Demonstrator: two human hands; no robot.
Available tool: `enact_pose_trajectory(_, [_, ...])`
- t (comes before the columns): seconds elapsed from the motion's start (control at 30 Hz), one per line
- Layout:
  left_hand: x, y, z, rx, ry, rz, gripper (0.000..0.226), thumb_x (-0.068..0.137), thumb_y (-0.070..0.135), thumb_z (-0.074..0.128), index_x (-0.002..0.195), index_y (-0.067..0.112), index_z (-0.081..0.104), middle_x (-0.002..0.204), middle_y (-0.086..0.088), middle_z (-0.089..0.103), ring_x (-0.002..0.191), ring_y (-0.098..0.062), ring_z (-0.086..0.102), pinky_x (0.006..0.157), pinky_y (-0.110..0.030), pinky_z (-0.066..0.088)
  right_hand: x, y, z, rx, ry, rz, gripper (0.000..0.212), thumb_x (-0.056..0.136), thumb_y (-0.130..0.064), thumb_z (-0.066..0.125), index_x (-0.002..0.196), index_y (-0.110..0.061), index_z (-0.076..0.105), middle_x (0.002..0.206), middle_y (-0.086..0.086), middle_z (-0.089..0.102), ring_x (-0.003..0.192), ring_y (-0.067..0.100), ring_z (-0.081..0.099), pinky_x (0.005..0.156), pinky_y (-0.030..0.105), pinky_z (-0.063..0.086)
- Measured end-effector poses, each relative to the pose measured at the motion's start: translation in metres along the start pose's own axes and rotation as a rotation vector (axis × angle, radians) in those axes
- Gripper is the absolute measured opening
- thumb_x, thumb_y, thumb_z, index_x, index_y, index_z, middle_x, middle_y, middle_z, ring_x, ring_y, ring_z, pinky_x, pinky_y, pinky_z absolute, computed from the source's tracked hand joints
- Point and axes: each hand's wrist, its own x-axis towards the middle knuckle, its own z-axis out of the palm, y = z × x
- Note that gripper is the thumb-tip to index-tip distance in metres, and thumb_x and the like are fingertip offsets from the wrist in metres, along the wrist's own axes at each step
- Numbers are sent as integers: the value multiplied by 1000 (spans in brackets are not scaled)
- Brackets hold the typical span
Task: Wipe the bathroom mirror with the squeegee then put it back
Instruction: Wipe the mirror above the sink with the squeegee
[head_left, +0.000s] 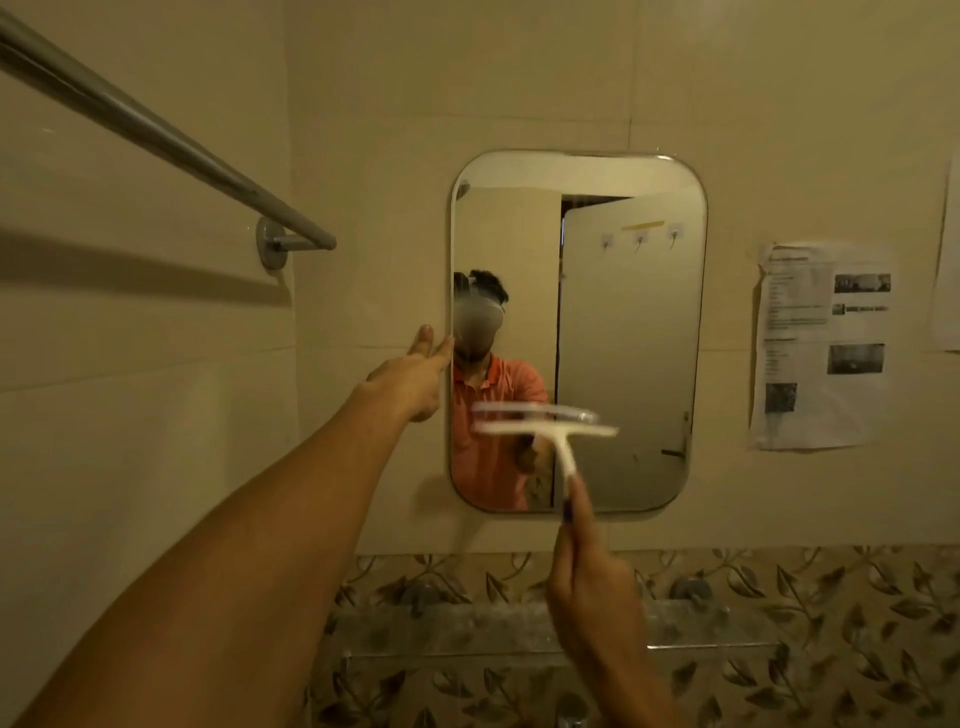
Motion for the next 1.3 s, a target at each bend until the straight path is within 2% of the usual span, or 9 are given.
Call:
enact_pose_trajectory(0.07, [-3,2,-4,15,-10,-1,103,88,-14,43,157,37,-13,162,6,-29,150,-33,21,112,-53,38,51,-31,-34,60,100,-65,56,102,-50,23,153,-57,2,58,-2,55,40,9,51,37,22,46])
enact_pose_trajectory(0.2, [-4,6,-7,25,-37,1,98,90,-11,39,158,36,-14,162,4,-30,148,-34,26,109,-50,42,154,-90,-93,58,208,-167,54,110,-34,28,160,-39,10,60,-5,47,42,6,43,40,17,36])
enact_pose_trajectory(0.27, [-3,4,-6,31,-38,-1,100,89,-13,39,157,36,-15,161,4,-31,147,-35,29,106,-49,46,190,-110,-112,21,231,-178,54,111,-33,26,161,-37,8,61,-2,48,46,9,44,44,24,39])
enact_pose_trajectory(0.57, [-4,6,-3,7,-7,-13,97,91,-9,42,157,38,-13,162,5,-29,150,-35,22,114,-50,37,246,-124,-121,-42,188,-136,55,110,-32,24,161,-38,2,72,5,54,56,15,53,50,28,47])
enact_pose_trajectory(0.87, [-2,7,-4,50,-5,-22,101,88,-12,41,157,36,-13,162,3,-28,150,-37,19,114,-53,36,202,-85,-79,-88,182,-141,66,108,-31,32,158,-41,-9,73,9,61,58,24,63,56,46,60])
enact_pose_trajectory(1.0, [-4,11,-3,74,-25,-49,101,89,-12,42,157,37,-15,162,5,-30,150,-36,21,113,-56,36,148,-46,-50,-80,153,-107,67,108,-36,31,156,-46,-14,68,9,58,53,24,59,51,45,58])
enact_pose_trajectory(1.13, [0,9,1,83,-9,-45,101,89,-12,42,157,37,-15,162,4,-29,151,-34,18,114,-58,33,100,-12,-26,-133,133,-61,63,108,-40,27,157,-45,-13,62,3,52,50,18,51,46,32,45])
enact_pose_trajectory(1.23, [3,8,2,82,-18,-45,100,90,-11,43,156,37,-15,162,4,-29,152,-33,14,115,-58,31,70,11,-13,-134,82,-37,64,108,-41,27,153,-50,-18,65,4,55,53,21,55,53,38,53])
enact_pose_trajectory(1.3, [5,7,3,83,-15,-51,100,90,-10,42,156,37,-15,161,5,-29,152,-31,13,116,-58,30,53,25,-4,-141,78,-32,67,108,-38,29,153,-50,-20,66,3,57,52,18,52,51,36,51])
